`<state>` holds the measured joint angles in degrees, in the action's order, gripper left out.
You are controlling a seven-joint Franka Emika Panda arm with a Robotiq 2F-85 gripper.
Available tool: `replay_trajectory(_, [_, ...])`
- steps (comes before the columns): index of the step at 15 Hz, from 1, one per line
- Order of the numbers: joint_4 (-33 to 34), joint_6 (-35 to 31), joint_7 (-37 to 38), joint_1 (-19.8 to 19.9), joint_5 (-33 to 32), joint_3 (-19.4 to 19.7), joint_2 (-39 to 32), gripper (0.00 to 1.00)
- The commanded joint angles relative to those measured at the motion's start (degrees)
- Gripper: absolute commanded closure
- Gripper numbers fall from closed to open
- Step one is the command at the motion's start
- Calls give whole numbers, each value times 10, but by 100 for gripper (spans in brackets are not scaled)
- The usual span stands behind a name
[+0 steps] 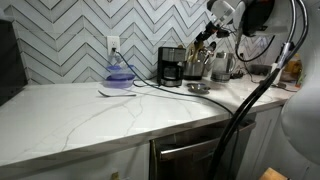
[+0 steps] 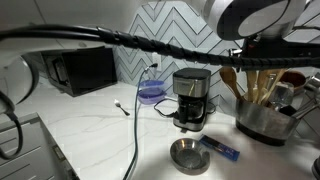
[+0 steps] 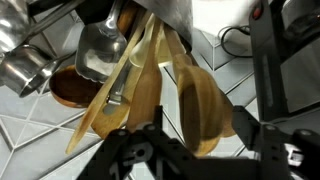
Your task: Remove one wooden spoon from the utensil holder
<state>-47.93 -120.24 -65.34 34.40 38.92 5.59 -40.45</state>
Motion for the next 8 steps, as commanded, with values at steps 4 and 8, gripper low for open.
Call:
replay_trajectory(4, [67,22,1,9,-2,-2,-44,82])
replay_trajectory(8, [75,26,4,9,-3,-2,-45,100])
